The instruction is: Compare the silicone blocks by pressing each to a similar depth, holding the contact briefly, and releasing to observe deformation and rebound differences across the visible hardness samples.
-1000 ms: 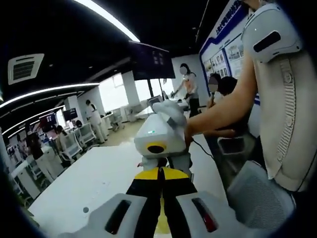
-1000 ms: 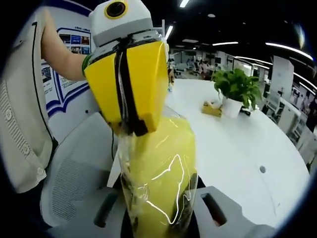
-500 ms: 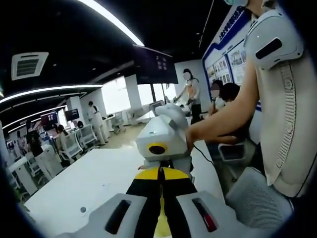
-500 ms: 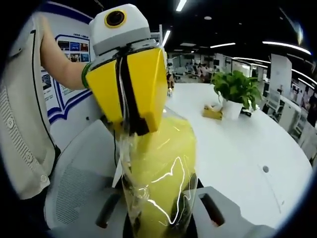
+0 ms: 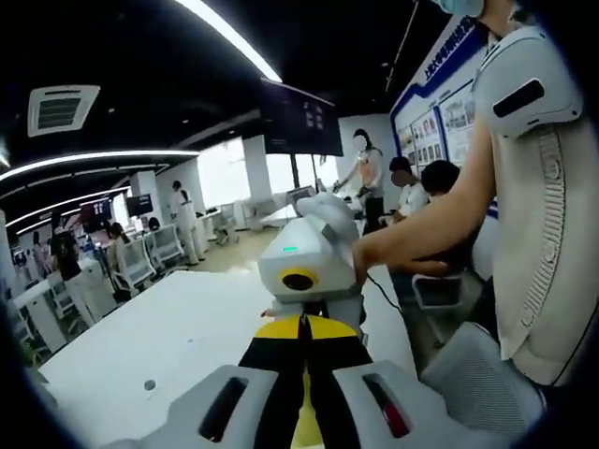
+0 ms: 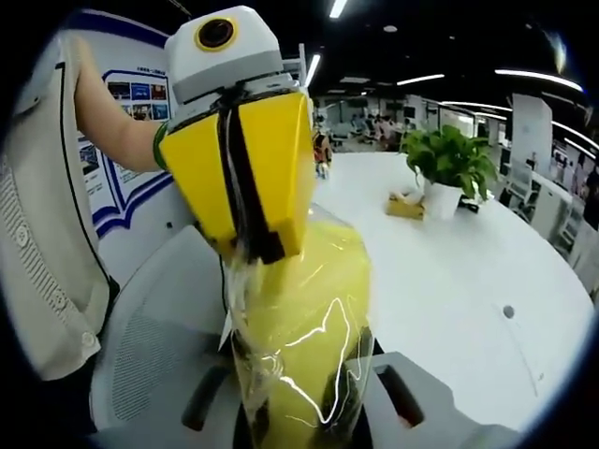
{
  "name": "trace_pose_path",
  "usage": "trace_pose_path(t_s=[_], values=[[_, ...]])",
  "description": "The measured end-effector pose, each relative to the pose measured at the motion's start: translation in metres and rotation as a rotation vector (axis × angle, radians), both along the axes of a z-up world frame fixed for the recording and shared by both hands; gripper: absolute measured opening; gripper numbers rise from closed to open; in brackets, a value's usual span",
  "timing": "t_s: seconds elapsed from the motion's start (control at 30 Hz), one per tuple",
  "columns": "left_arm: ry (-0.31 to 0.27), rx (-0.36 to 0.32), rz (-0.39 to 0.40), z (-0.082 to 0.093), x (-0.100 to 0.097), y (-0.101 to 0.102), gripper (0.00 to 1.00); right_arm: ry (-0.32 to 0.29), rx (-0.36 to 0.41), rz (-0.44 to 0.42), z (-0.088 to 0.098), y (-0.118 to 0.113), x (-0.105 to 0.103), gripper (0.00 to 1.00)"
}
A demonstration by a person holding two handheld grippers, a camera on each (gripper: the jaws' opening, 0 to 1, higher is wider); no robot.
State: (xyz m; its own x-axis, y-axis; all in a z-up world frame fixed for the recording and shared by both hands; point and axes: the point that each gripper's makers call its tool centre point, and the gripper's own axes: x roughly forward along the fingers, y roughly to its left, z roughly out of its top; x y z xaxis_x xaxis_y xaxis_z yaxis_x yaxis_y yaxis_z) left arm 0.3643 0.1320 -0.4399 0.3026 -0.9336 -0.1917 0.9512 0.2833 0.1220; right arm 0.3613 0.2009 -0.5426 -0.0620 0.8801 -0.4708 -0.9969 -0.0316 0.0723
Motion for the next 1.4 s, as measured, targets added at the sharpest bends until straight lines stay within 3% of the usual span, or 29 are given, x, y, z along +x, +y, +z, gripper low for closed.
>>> trace_pose_path(t_s=[0.43, 0.83, 1.4], values=[[-0.013, 0.023, 0.017, -0.007, 0.003, -0.001, 0.00, 0.008, -0.034, -0.004, -0.009, -0.004, 0.001, 0.13], [0.017, 0.031, 0.041, -0.013, 0.003, -0.001, 0.00, -0.070, -0.071, 0.024, -0.019, -0.008, 0.003, 0.19], [0.041, 0.028, 0.042, -0.015, 0.000, -0.002, 0.00, -0.010, -0.074, 0.020, -0.021, -0.011, -0.001, 0.28]])
